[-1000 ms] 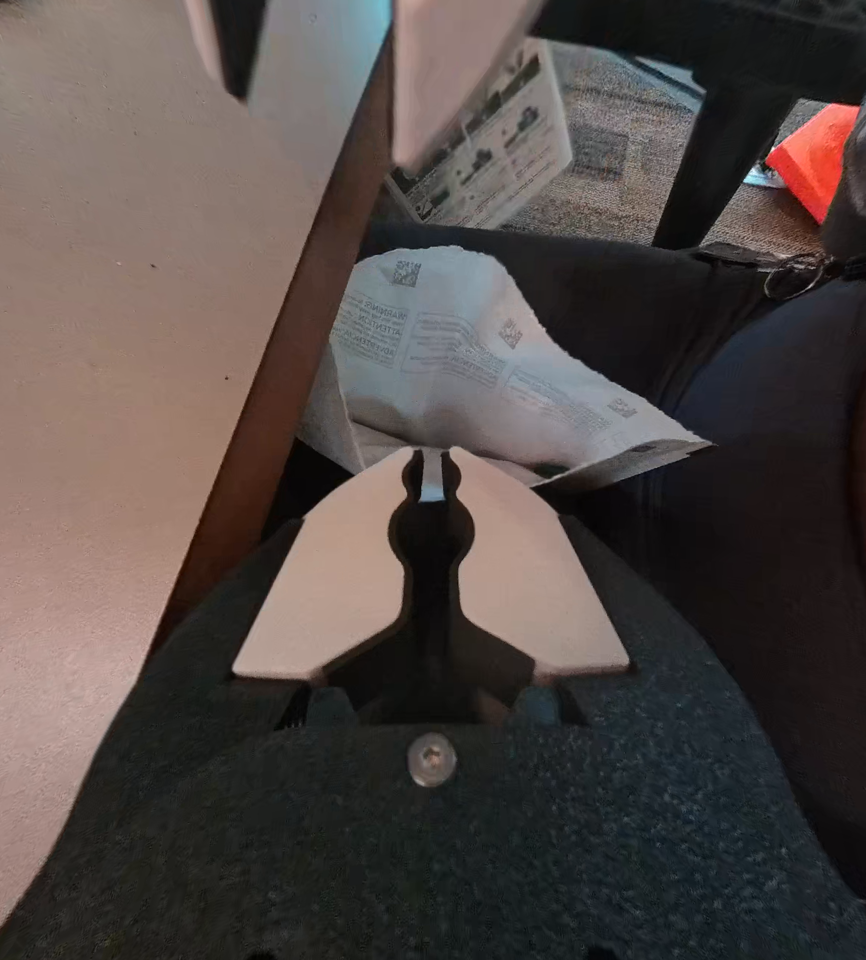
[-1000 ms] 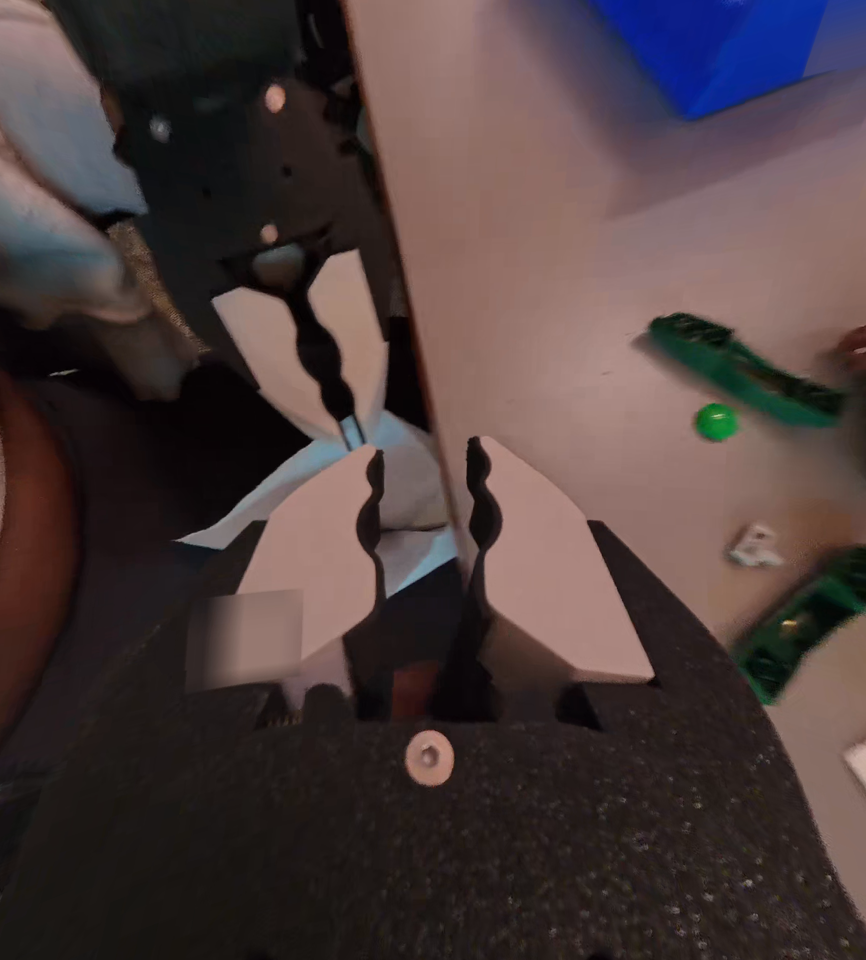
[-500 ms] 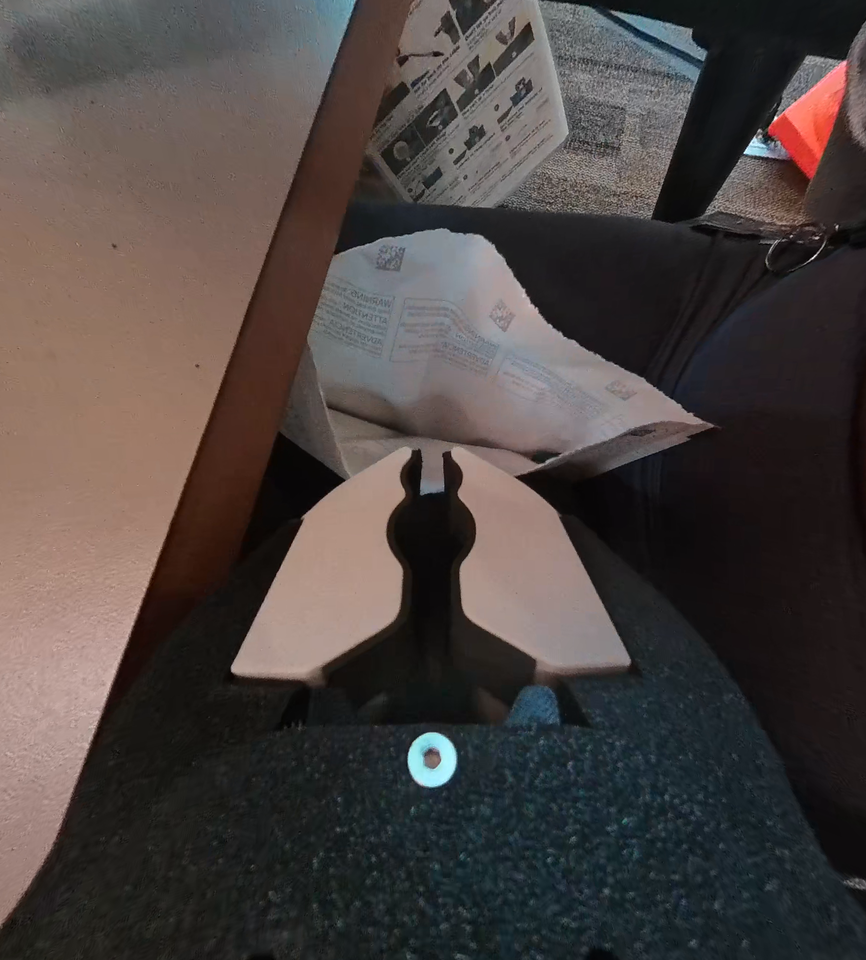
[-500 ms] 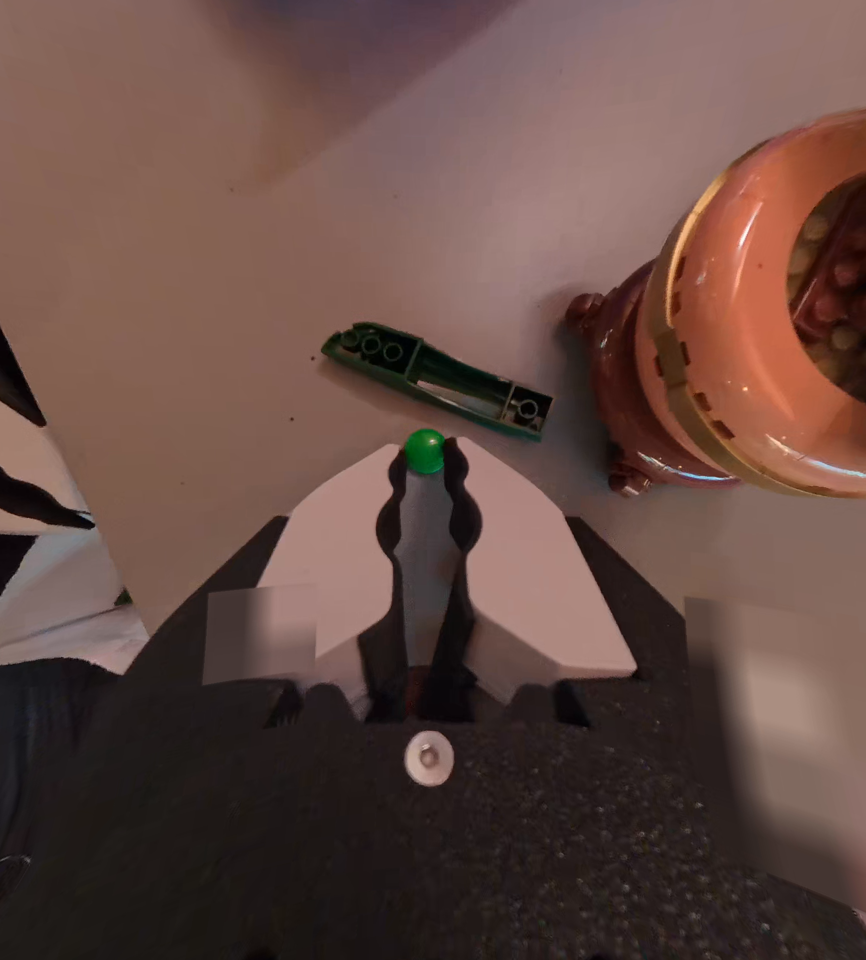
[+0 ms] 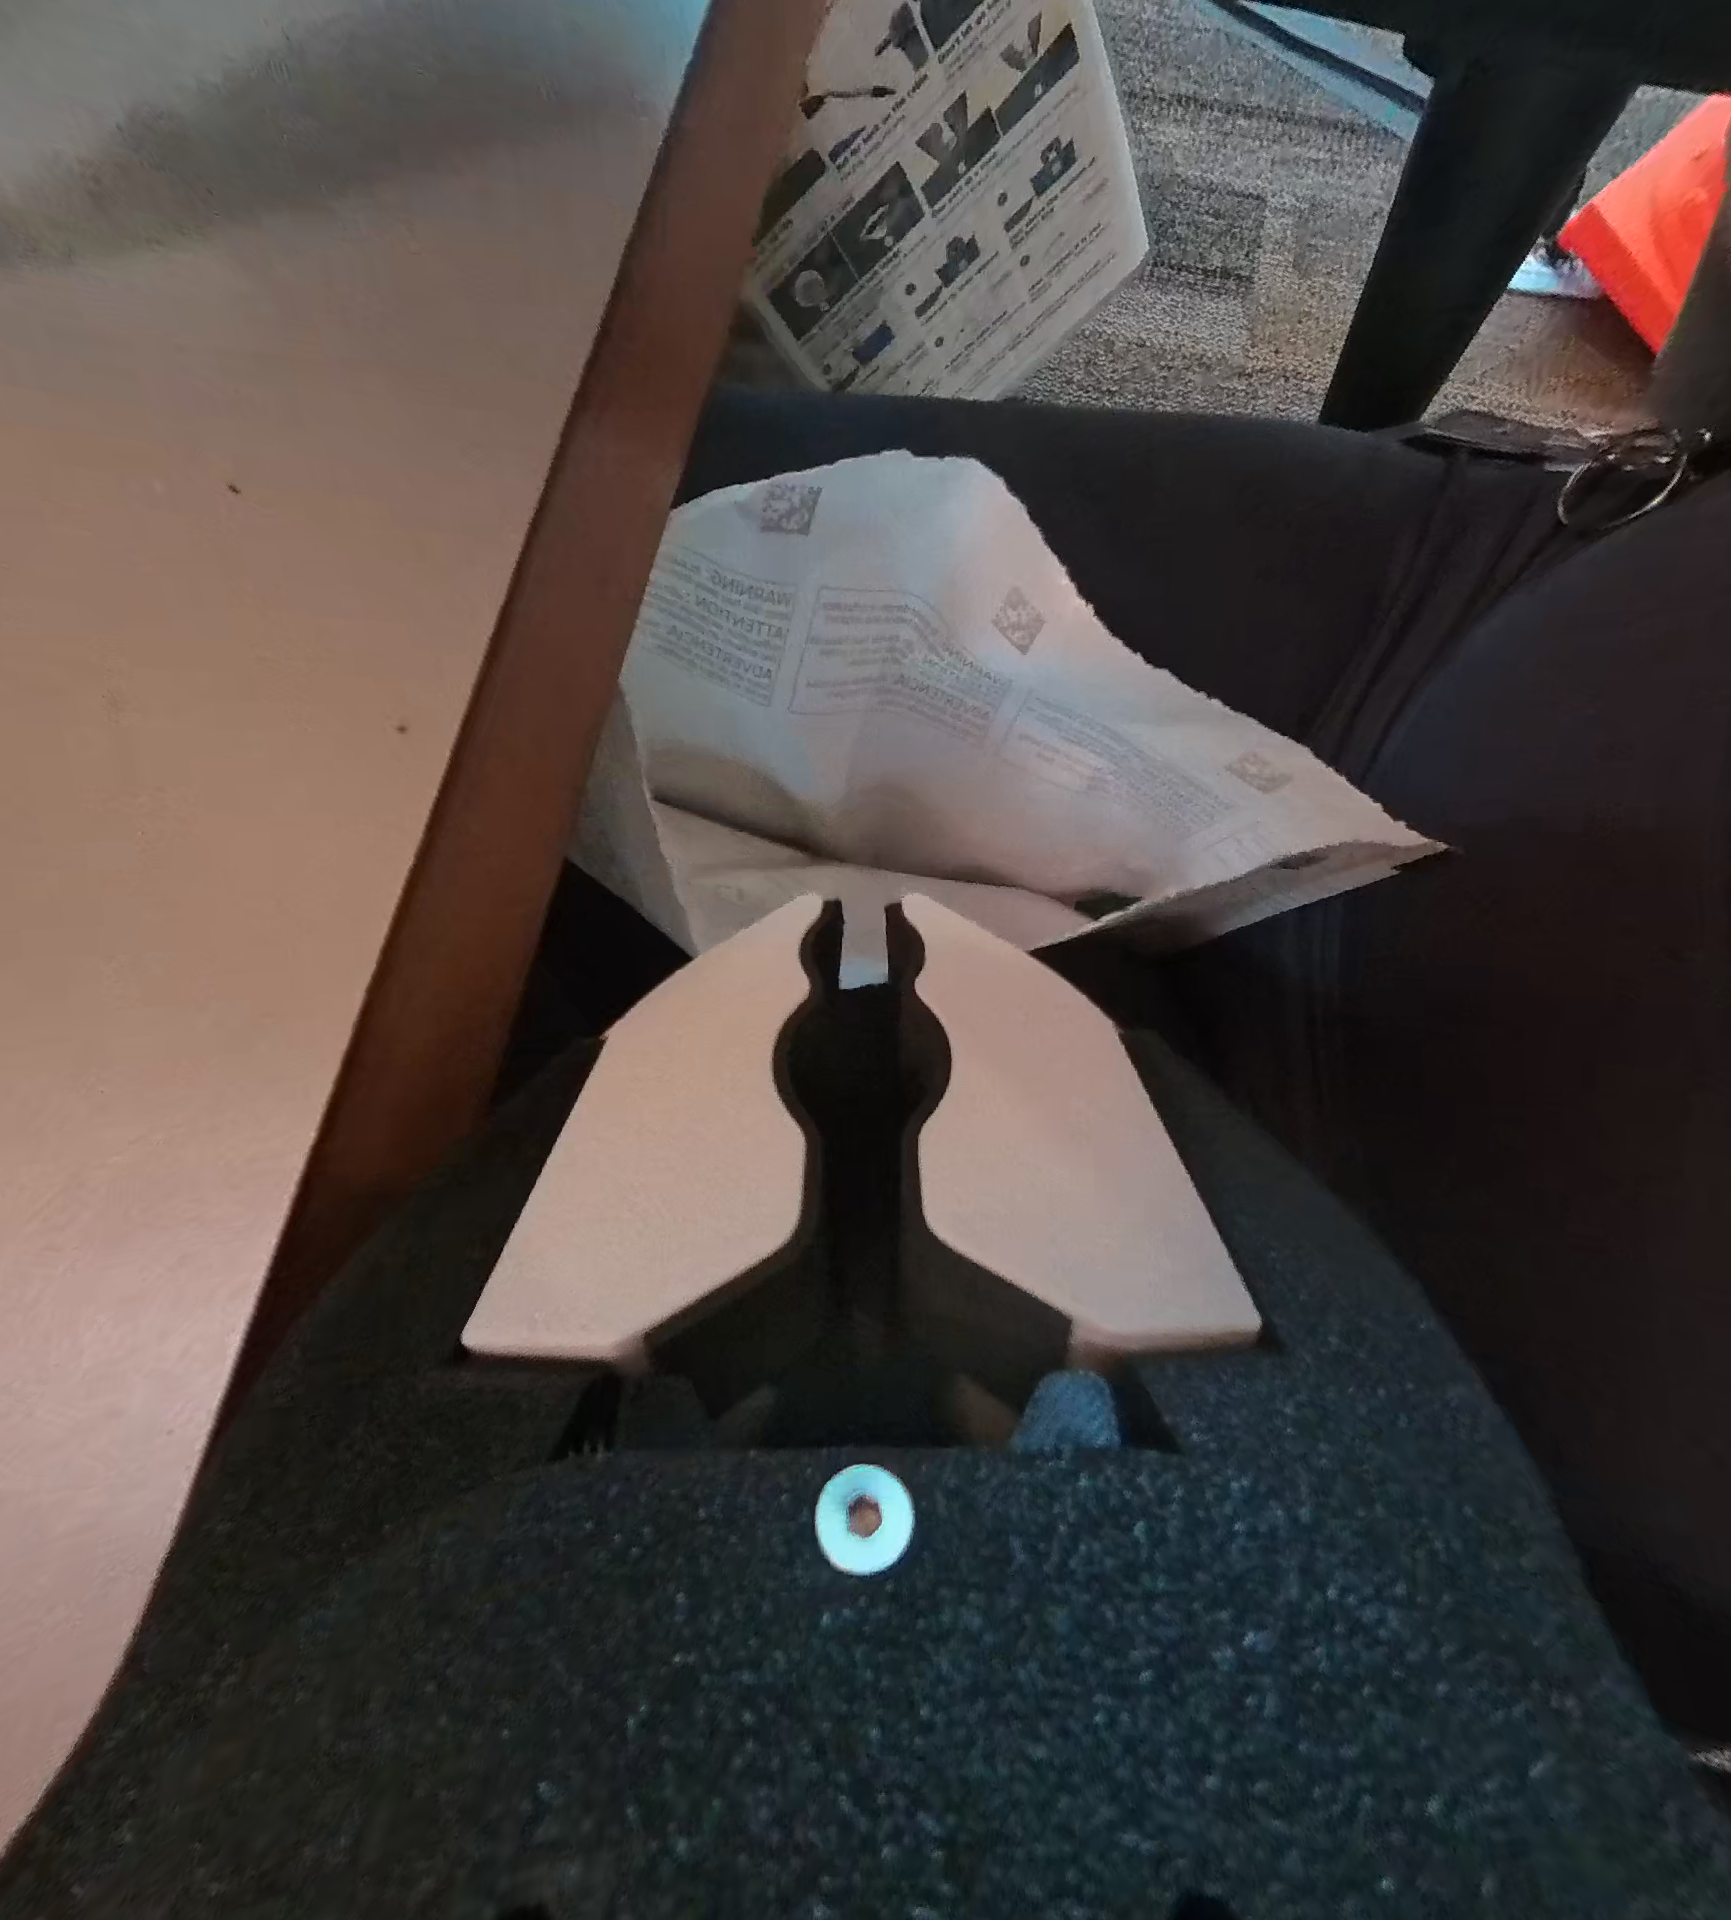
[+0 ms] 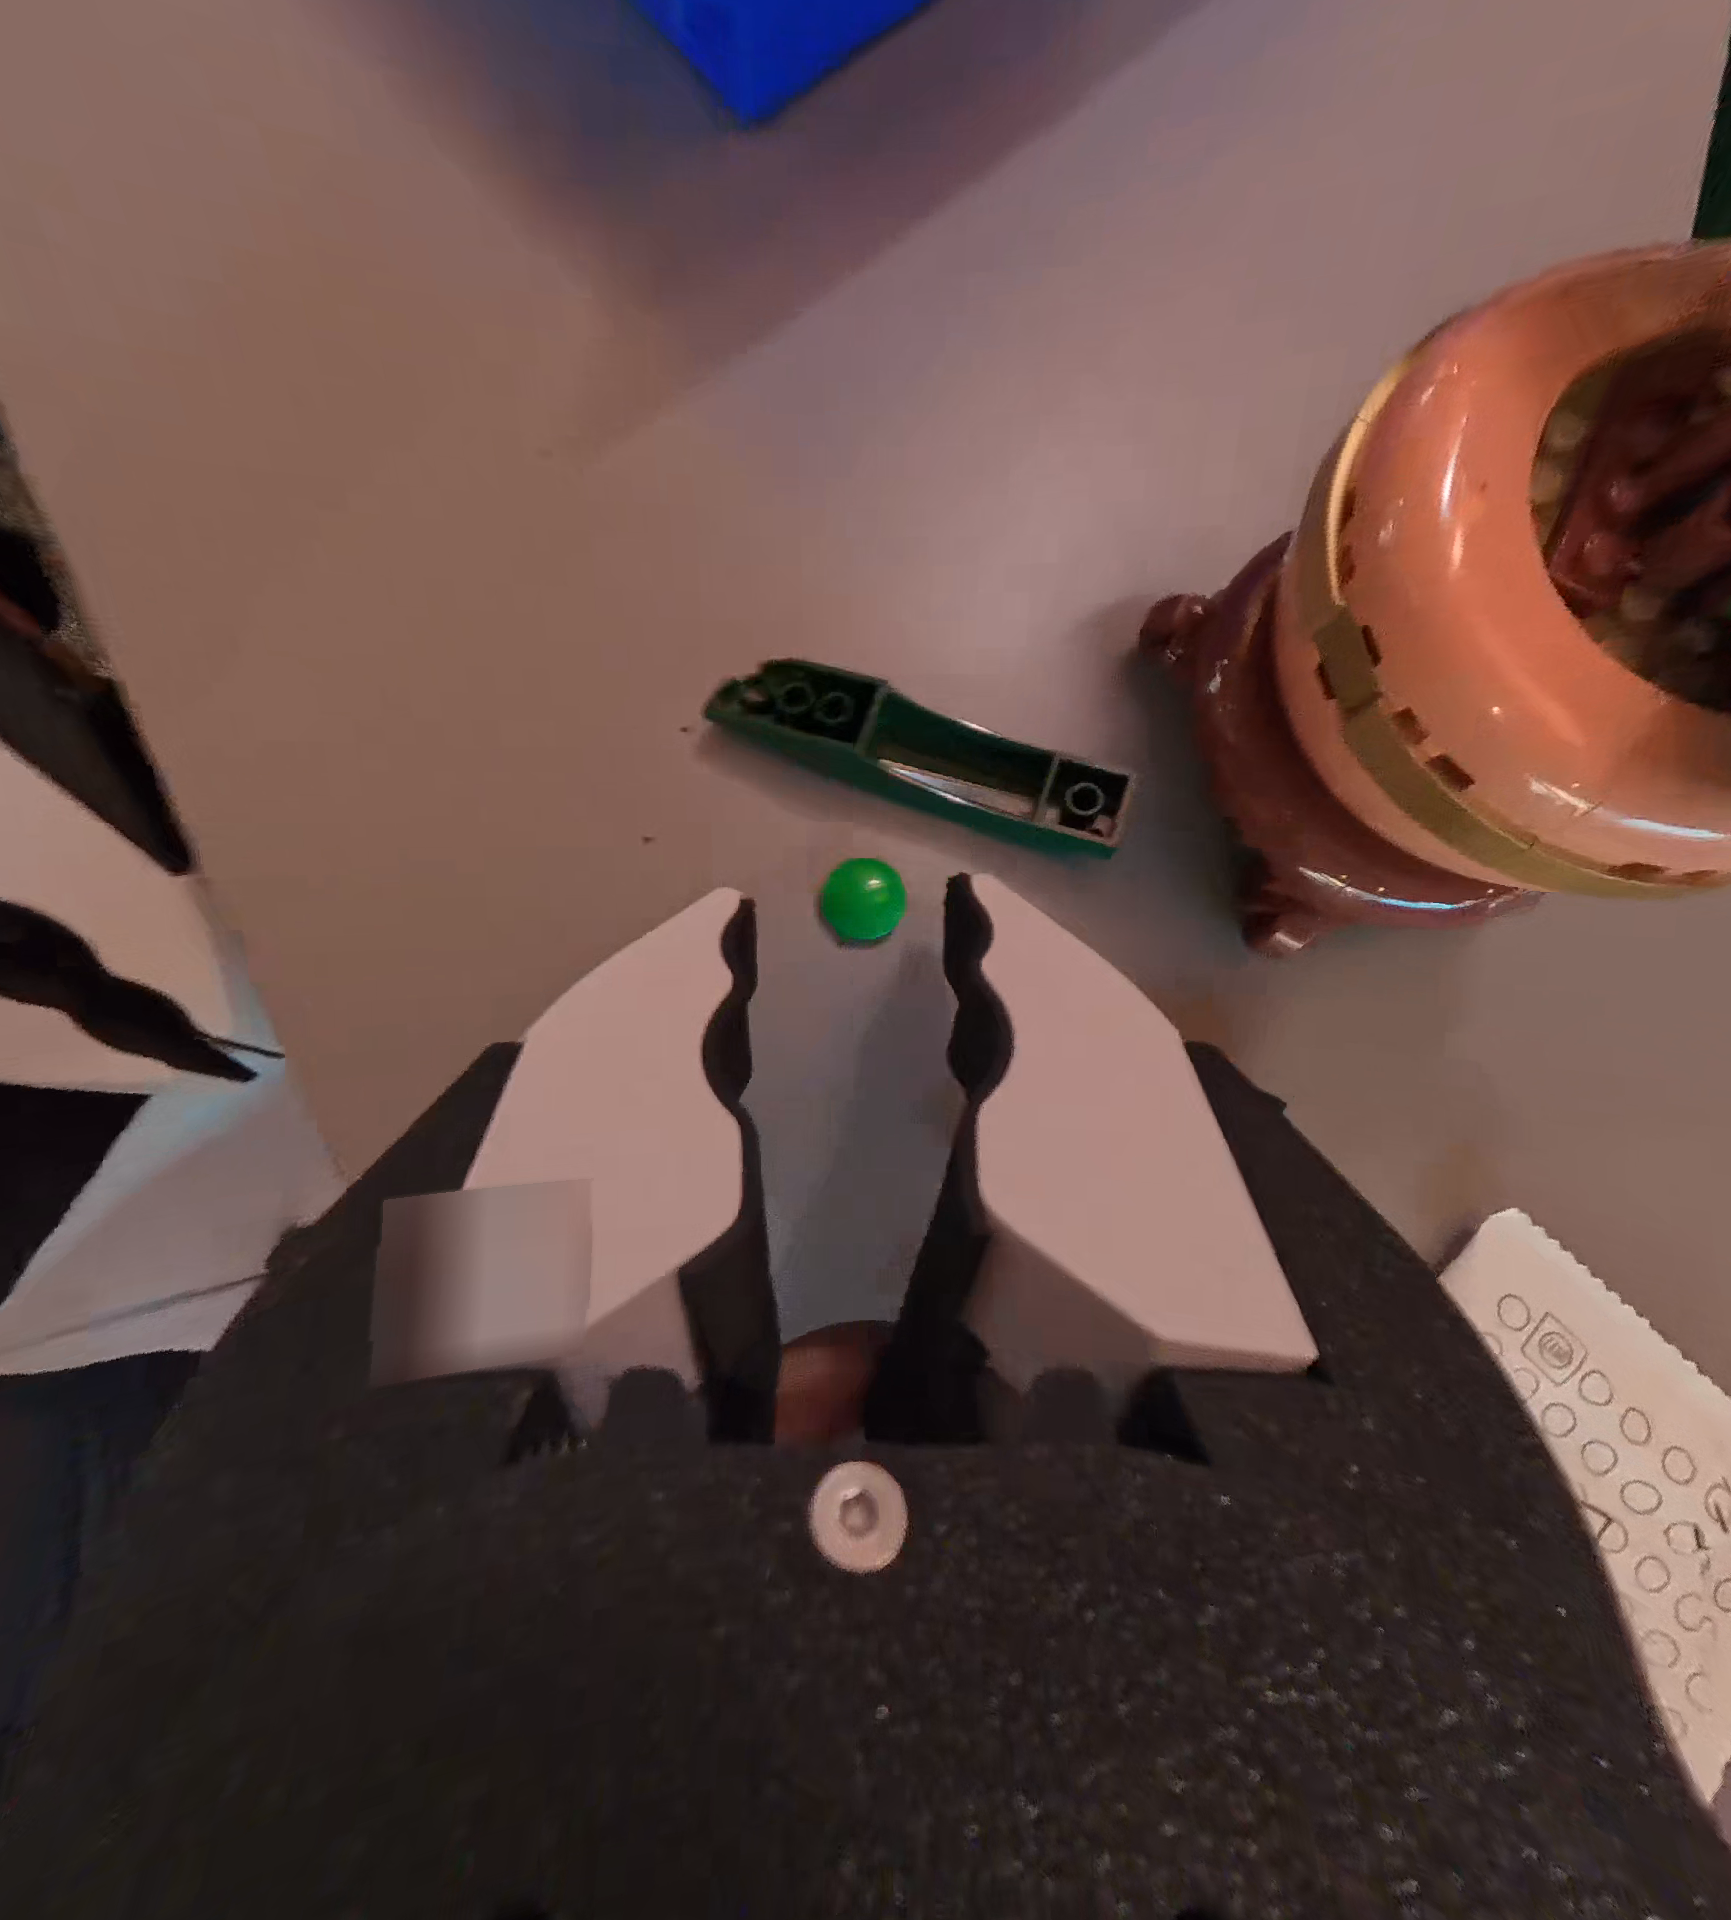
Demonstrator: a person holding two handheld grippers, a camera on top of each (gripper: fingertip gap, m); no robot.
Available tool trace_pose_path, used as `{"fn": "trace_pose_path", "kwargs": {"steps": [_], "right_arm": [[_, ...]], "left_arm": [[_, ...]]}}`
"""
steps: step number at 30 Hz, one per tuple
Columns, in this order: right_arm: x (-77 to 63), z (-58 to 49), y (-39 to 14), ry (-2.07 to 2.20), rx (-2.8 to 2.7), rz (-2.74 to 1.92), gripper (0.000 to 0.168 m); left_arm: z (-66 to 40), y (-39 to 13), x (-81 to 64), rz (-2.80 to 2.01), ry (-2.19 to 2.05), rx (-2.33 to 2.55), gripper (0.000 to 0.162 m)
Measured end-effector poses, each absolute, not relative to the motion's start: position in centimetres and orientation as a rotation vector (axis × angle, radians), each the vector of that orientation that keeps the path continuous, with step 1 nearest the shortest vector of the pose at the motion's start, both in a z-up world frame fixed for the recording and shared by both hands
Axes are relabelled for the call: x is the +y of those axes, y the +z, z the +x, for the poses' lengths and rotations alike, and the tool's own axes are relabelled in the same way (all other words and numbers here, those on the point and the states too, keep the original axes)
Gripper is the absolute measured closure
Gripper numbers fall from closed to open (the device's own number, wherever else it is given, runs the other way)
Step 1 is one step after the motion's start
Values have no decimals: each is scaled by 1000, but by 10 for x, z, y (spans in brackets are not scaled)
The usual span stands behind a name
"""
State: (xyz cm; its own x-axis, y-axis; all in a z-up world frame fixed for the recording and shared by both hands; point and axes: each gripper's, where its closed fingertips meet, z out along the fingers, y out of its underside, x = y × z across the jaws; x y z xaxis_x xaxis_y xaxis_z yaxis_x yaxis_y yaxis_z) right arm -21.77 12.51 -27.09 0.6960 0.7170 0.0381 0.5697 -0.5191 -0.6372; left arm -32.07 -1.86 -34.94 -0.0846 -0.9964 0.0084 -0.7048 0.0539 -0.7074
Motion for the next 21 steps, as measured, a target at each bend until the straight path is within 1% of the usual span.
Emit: {"fn": "trace_pose_path", "kwargs": {"steps": [2, 3, 4, 5, 11, 16, 18, 19, 20, 21], "right_arm": [[131, -218, -280, 343, -981, -2321, 130], [131, -219, -282, 386, -976, -2348, 137], [132, -219, -281, 401, -978, -2354, 148], [130, -219, -282, 415, -992, -2362, 153], [104, -228, -282, 477, -1053, -2331, 154], [40, -264, -270, 676, -1150, -2200, 154], [17, -272, -270, 675, -1216, -2175, 153], [12, -273, -273, 642, -1229, -2177, 146], [9, -273, -274, 623, -1230, -2176, 130], [7, -274, -275, 631, -1227, -2172, 127]], "left_arm": [[-322, -351, -19, -1694, -759, 1855, 154], [-321, -351, -18, -1695, -757, 1855, 154], [-321, -351, -18, -1696, -760, 1852, 154], [-321, -351, -18, -1698, -766, 1847, 154], [-322, -350, -15, -1713, -775, 1826, 154], [-323, -350, -14, -1723, -781, 1817, 154], [-323, -350, -14, -1722, -780, 1817, 154], [-322, -349, -14, -1722, -780, 1817, 154], [-322, -349, -14, -1722, -780, 1816, 154], [-322, -349, -14, -1721, -780, 1814, 154]]}}
